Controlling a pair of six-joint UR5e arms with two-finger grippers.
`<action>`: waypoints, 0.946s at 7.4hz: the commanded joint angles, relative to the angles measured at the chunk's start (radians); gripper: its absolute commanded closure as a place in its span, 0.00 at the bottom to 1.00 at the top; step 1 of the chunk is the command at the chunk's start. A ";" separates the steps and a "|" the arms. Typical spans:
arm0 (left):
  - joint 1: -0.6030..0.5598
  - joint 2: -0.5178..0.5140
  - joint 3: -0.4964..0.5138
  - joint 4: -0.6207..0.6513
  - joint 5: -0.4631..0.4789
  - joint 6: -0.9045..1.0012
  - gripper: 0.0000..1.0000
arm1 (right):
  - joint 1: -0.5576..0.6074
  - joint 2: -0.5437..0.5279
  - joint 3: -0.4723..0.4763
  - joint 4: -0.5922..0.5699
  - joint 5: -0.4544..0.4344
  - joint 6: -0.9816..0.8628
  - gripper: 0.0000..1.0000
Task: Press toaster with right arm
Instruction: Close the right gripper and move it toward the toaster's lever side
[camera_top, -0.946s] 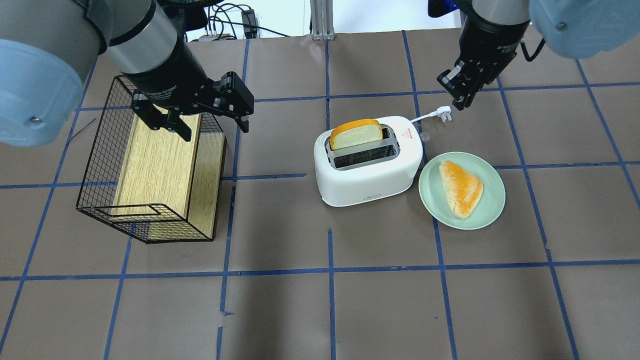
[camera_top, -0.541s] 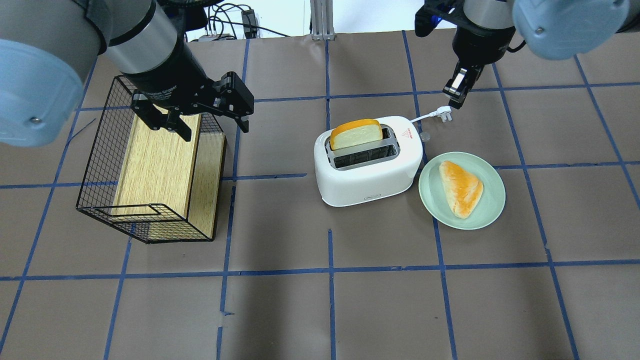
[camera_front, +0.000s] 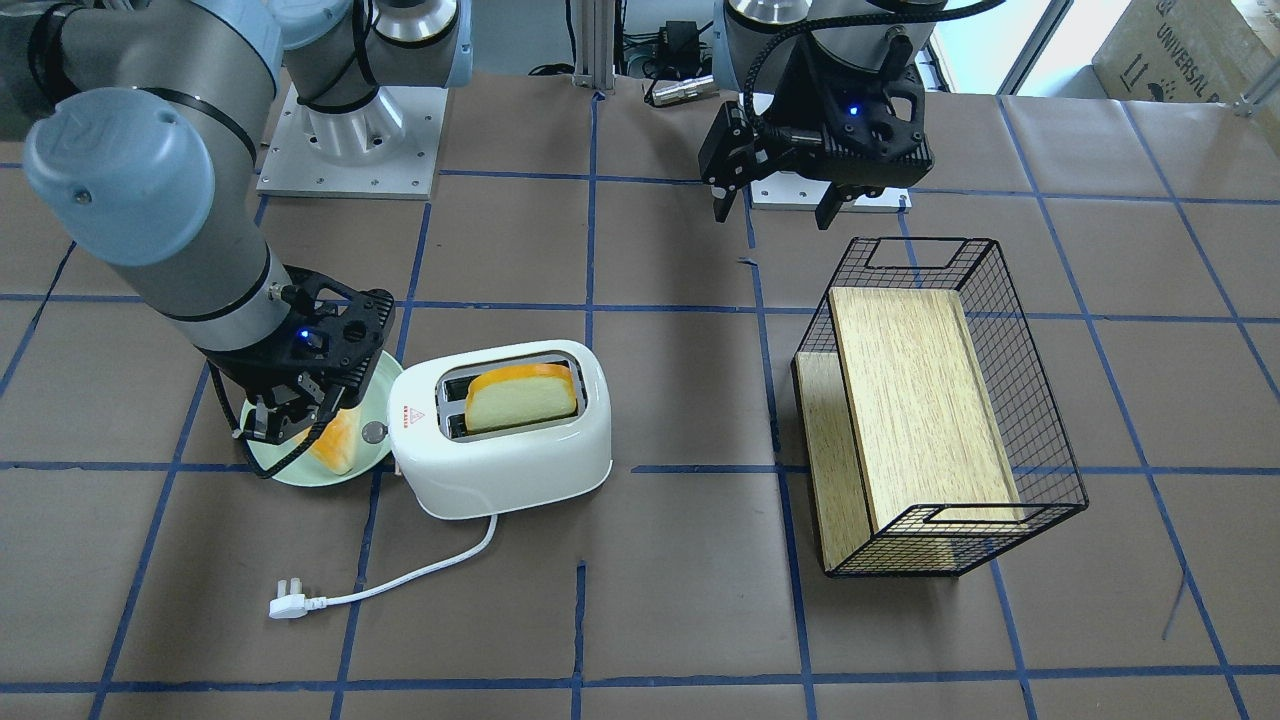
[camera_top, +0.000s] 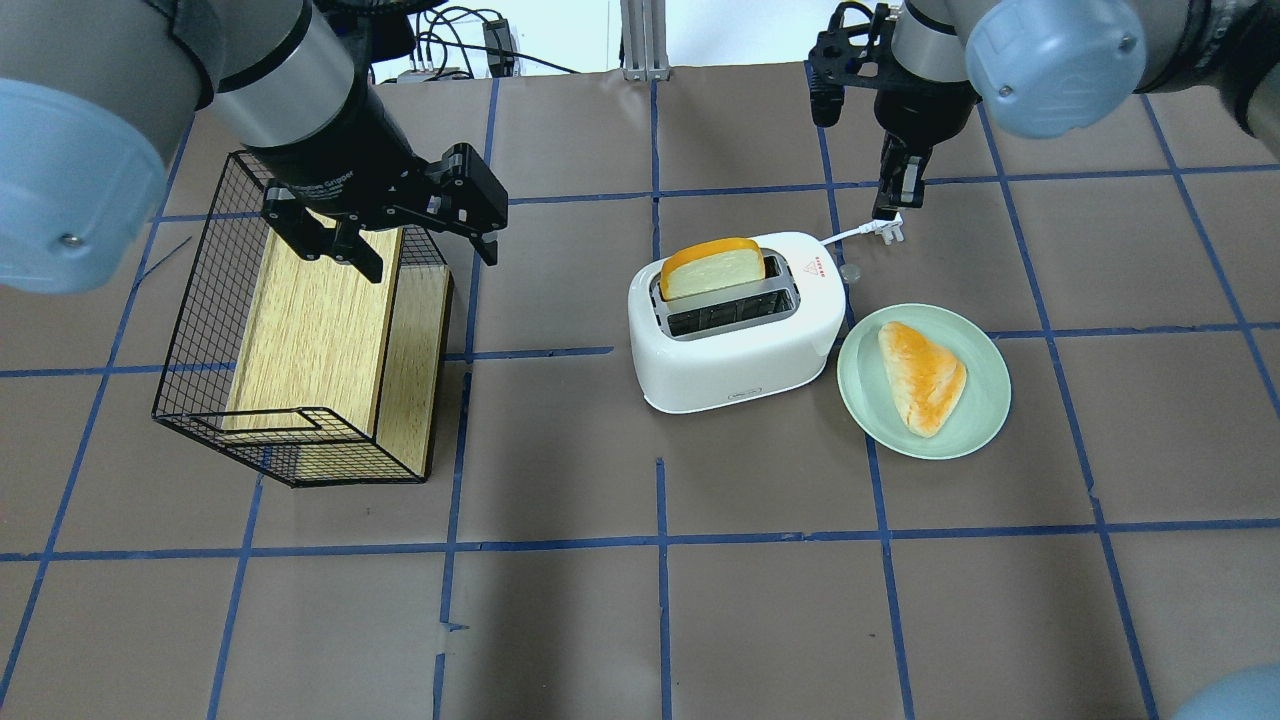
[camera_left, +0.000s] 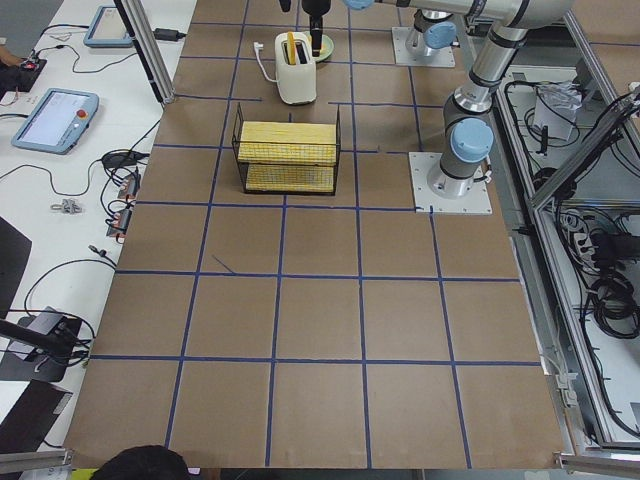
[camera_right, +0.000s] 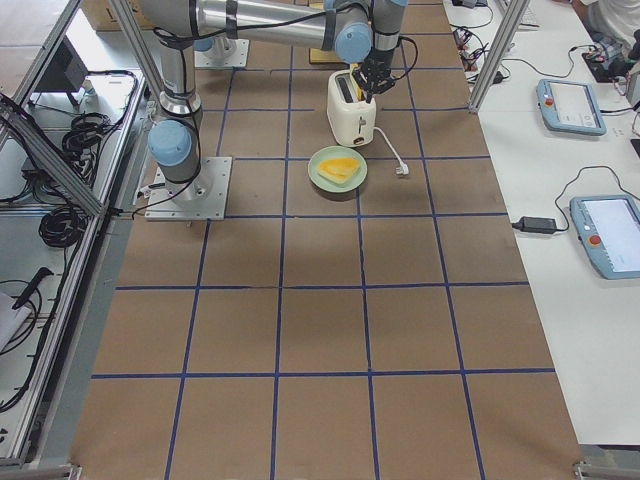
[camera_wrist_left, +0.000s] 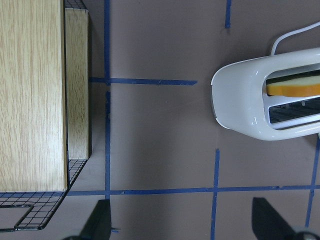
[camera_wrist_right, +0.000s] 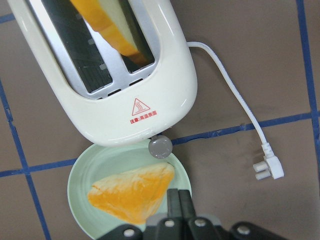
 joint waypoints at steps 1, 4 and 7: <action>0.000 0.000 0.000 0.000 0.000 0.000 0.00 | -0.006 0.007 0.084 -0.119 0.002 -0.117 0.96; 0.000 0.000 0.000 0.000 0.000 0.000 0.00 | 0.003 0.004 0.127 -0.149 0.034 -0.142 0.96; 0.000 0.000 0.000 0.000 0.000 0.000 0.00 | 0.002 0.007 0.164 -0.189 0.032 -0.192 0.96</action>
